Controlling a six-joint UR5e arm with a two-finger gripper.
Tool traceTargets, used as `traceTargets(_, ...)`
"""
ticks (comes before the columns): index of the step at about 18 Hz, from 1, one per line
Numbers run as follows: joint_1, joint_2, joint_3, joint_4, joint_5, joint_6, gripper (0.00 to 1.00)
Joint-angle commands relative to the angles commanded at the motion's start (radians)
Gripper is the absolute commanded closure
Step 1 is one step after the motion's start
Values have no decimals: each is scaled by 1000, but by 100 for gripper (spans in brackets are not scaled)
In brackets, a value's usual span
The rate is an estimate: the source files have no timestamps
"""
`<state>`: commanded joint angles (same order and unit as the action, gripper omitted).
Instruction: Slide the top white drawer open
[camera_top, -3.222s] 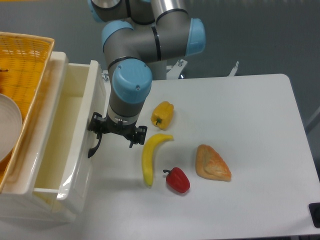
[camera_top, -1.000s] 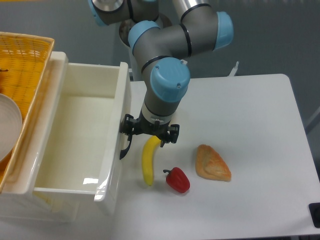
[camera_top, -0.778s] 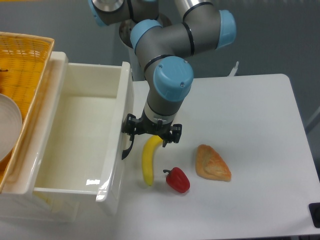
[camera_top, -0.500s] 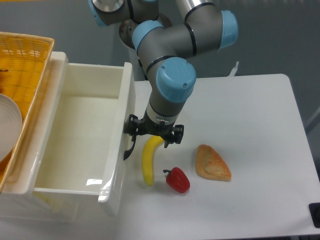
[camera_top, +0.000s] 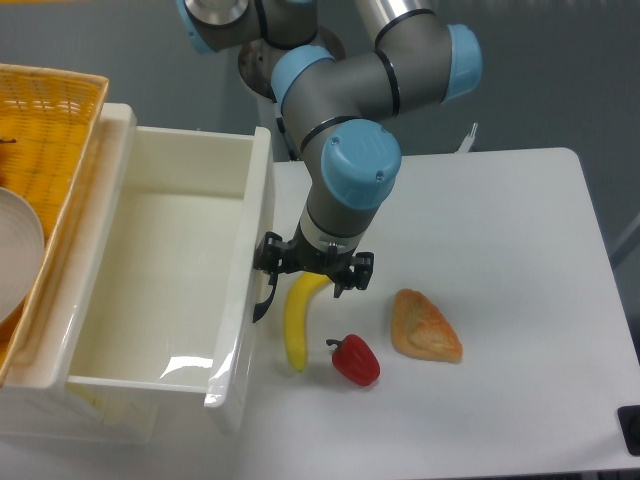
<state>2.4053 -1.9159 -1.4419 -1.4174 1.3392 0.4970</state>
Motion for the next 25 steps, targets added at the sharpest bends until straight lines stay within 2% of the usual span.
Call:
traceTargets(10,29,2,-11,-3,-94,-8,0)
traceTargets(25,52,3,-12,-3,-147,-9,0)
